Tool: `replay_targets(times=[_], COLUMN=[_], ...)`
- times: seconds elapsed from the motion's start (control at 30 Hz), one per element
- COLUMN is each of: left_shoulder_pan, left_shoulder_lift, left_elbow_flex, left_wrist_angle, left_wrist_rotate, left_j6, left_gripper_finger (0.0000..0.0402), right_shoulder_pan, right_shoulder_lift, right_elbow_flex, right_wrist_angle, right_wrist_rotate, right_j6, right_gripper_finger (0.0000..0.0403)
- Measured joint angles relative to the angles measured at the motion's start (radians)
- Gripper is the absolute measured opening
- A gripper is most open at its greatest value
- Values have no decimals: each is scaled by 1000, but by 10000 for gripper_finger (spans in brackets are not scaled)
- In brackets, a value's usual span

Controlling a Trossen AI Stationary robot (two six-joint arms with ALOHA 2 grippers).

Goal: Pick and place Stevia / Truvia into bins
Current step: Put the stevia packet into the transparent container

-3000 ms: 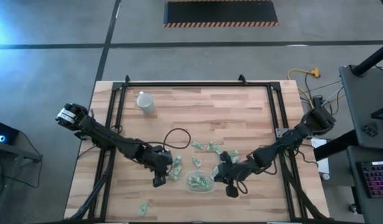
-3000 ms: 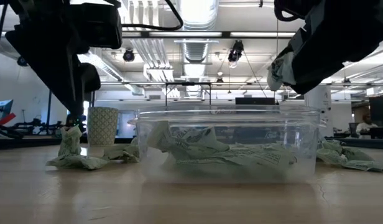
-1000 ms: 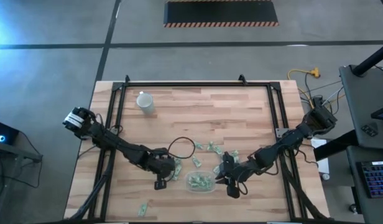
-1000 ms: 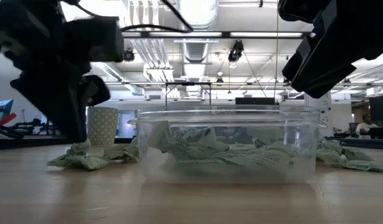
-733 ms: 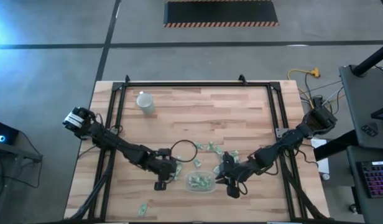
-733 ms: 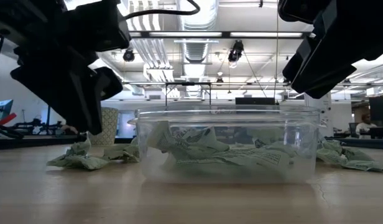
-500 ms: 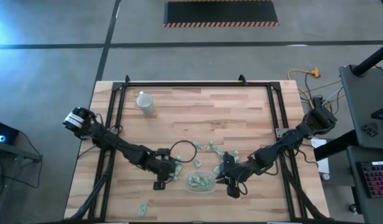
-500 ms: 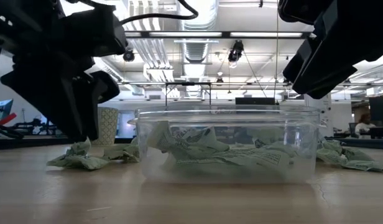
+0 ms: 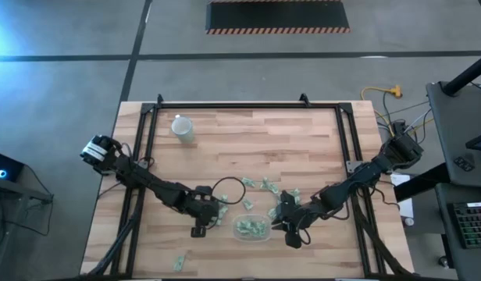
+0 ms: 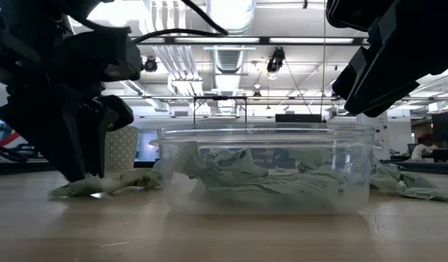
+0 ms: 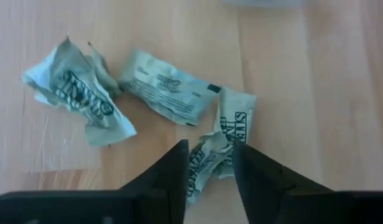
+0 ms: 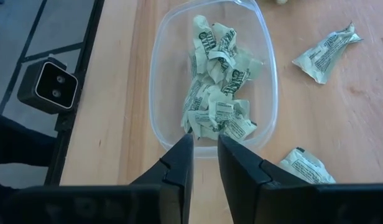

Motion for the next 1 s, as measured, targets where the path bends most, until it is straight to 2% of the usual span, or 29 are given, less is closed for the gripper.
replay_targets(times=[0.33, 0.57, 1.0], left_shoulder_pan=[0, 0, 1], left_shoulder_lift=[0, -2, -57], left_elbow_flex=[-7, 4, 22], left_wrist_angle=[0, 0, 27], left_wrist_rotate=[-1, -3, -68], left_j6=[-3, -3, -4], left_gripper_finger=[6, 1, 0], right_shoulder_pan=[0, 0, 0], right_shoulder_lift=[0, 0, 0], right_elbow_flex=[0, 0, 0], right_wrist_angle=[0, 0, 0], right_wrist_rotate=[0, 0, 0], right_j6=[0, 0, 0], right_gripper_finger=[63, 64, 61])
